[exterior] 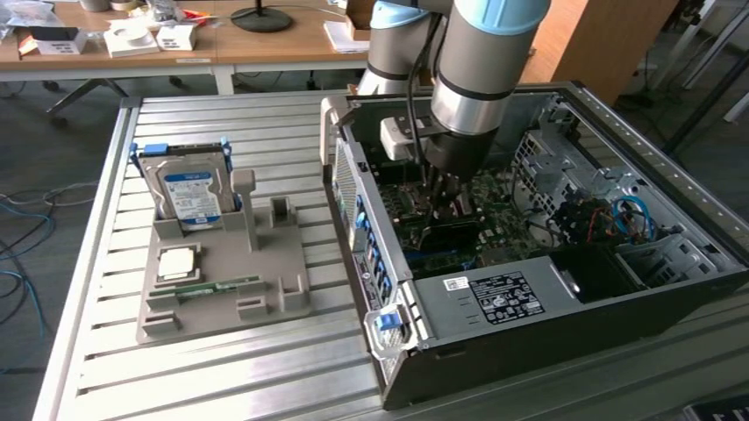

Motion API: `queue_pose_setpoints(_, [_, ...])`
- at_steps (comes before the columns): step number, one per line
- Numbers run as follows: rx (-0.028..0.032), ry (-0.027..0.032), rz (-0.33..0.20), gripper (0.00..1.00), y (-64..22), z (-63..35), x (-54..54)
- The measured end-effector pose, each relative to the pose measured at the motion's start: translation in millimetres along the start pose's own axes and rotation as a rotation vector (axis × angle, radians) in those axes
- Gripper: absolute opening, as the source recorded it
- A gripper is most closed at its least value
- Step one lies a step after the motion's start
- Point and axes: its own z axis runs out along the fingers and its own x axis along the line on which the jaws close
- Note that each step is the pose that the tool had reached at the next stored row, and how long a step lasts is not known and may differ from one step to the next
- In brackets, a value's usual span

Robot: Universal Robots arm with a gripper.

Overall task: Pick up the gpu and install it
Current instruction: 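Press down on the gpu until it lock into place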

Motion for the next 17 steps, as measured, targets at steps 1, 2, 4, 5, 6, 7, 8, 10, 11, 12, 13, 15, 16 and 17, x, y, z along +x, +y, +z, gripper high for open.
queue_pose_setpoints(1, [0.0001, -0.0002, 0.0, 0.11, 0.0, 0.2, -0.2])
queue_pose_setpoints(2, [0.0001, -0.0001, 0.0, 0.11, 0.1, 0.4, -0.6])
queue_pose_setpoints(4, [0.0, 0.0, 0.0, 0.11, 0.6, 0.3, -1.3])
queue_pose_setpoints(5, [0.0, 0.0, 0.0, 0.11, 1.1, 0.3, -1.3])
queue_pose_setpoints(6, [0.0, 0.0, 0.0, 0.11, 1.8, 0.3, -1.4])
queue_pose_setpoints(7, [0.0001, 0.0, 0.0, 0.11, 2.8, 0.3, -1.4])
queue_pose_setpoints(8, [0.0002, -0.0002, 0.0, 0.11, 4.0, 0.4, -1.4])
queue_pose_setpoints(10, [0.0004, -0.0001, 0.0, 0.11, 5.2, 0.5, -1.4])
queue_pose_setpoints(11, [0.0004, 0.0, 0.0, 0.11, 5.2, 0.5, -1.4])
queue_pose_setpoints(12, [0.0003, 0.0, 0.0, 0.11, 5.2, 0.5, -1.4])
queue_pose_setpoints(13, [0.0003, -0.0001, 0.0, 0.11, 5.2, 0.5, -1.4])
queue_pose_setpoints(15, [0.0004, 0.0, 0.0, 0.11, 5.2, 0.5, -1.4])
queue_pose_setpoints(16, [0.0004, -0.0001, 0.0, 0.11, 5.3, 0.5, -1.4])
queue_pose_setpoints(17, [0.0003, 0.0, 0.0, 0.11, 5.5, 0.5, -1.1])
